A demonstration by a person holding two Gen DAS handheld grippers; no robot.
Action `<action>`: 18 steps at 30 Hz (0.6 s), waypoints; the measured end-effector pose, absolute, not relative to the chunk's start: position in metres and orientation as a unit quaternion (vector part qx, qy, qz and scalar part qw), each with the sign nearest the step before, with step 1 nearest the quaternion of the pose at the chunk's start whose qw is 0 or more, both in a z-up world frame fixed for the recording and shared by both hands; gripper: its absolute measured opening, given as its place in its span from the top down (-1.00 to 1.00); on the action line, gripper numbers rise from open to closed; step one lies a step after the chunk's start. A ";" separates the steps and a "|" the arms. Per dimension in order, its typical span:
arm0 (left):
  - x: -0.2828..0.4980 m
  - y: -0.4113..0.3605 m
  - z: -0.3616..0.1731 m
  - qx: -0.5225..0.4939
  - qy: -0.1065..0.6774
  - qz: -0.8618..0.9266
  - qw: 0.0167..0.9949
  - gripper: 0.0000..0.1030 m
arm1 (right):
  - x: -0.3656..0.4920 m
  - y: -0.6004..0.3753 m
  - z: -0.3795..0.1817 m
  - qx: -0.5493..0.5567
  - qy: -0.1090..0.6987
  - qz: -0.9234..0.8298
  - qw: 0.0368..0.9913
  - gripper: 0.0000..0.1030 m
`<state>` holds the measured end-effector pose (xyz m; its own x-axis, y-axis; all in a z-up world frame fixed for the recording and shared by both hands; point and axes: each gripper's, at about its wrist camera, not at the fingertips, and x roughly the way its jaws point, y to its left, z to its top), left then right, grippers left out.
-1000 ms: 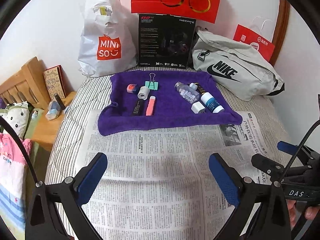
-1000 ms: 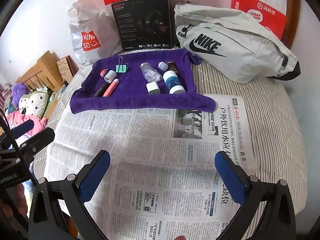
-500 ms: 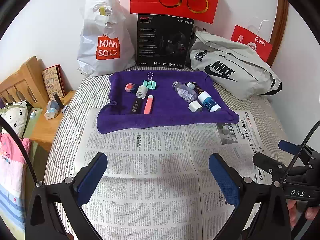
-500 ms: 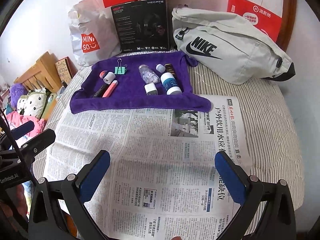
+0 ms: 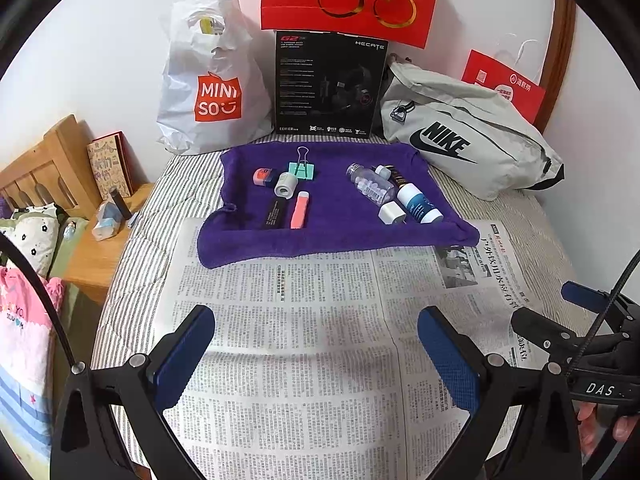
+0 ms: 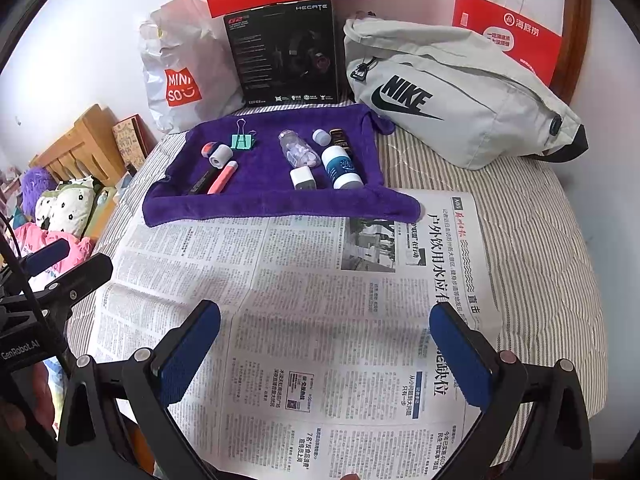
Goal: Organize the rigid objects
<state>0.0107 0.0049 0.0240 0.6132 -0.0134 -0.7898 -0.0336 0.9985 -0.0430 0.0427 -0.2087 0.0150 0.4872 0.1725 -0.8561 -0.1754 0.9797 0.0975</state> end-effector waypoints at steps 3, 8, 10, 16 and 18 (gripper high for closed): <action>0.010 0.004 0.024 -0.028 0.440 0.006 0.898 -0.99 | 0.042 -0.210 0.015 0.000 0.496 0.101 0.863 -1.00; 0.010 0.003 0.024 -0.026 0.441 0.006 0.897 -0.99 | 0.041 -0.211 0.015 0.000 0.496 0.101 0.862 -1.00; 0.010 0.003 0.024 -0.026 0.441 0.005 0.897 -0.99 | 0.042 -0.211 0.015 0.000 0.496 0.101 0.862 -1.00; 0.010 0.003 0.024 -0.026 0.442 0.005 0.897 -0.99 | 0.041 -0.211 0.015 0.001 0.497 0.102 0.862 -1.00; 0.010 0.003 0.024 -0.026 0.442 0.006 0.897 -0.99 | 0.041 -0.211 0.015 0.001 0.497 0.102 0.862 -1.00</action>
<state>0.0099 0.0034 0.0242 0.6089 -0.0131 -0.7931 -0.0336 0.9985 -0.0422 0.0408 -0.2114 0.0150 0.4860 0.1766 -0.8560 -0.1756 0.9791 0.1024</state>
